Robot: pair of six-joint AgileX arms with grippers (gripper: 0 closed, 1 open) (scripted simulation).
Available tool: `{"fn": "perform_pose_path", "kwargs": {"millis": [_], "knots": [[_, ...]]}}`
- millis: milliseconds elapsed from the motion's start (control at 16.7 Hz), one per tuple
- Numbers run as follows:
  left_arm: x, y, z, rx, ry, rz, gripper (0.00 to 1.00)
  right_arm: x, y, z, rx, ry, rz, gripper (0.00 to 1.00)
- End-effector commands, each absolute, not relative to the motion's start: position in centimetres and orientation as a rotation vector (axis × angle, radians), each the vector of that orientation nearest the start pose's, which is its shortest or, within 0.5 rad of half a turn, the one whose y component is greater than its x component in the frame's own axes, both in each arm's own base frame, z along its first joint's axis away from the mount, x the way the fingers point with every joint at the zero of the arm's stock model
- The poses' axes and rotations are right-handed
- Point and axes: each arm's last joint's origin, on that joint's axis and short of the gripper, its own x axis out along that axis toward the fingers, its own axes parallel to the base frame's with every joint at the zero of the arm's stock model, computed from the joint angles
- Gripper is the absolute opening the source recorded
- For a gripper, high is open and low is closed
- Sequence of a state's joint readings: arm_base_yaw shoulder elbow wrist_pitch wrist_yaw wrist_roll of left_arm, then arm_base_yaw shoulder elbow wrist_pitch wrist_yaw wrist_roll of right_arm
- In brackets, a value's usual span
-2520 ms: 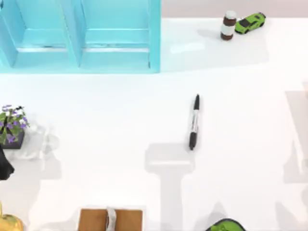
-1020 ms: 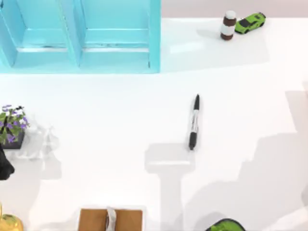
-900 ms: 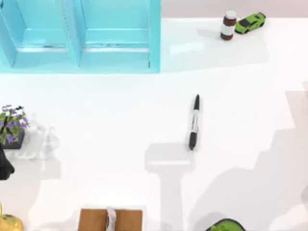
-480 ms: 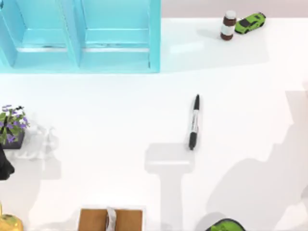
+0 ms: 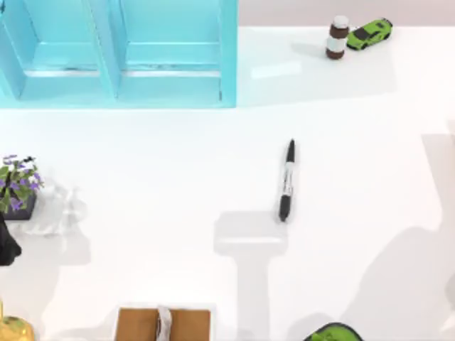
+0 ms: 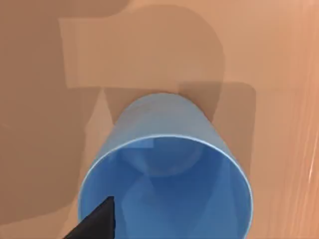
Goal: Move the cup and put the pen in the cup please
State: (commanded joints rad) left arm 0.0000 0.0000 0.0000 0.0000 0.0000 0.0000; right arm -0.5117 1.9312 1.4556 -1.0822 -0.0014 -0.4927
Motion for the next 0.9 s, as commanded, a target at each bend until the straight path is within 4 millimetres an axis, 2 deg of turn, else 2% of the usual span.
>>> {"fn": "perform_pose_path", "kwargs": {"millis": [120, 240, 480, 900], "knots": [[10.6, -0.1, 16.0, 0.000, 0.000, 0.000, 1.00, 31.9, -17.5, 16.5, 0.007, 1.558, -0.013, 1.00], [10.6, -0.1, 16.0, 0.000, 0.000, 0.000, 1.00, 31.7, -17.4, 14.9, 0.010, 1.566, -0.010, 1.00], [10.6, -0.1, 16.0, 0.000, 0.000, 0.000, 1.00, 31.6, -17.5, 14.6, 0.011, 1.568, -0.010, 1.00], [10.6, -0.1, 16.0, 0.000, 0.000, 0.000, 1.00, 31.6, -17.5, 14.6, 0.011, 1.568, -0.010, 0.47]]}}
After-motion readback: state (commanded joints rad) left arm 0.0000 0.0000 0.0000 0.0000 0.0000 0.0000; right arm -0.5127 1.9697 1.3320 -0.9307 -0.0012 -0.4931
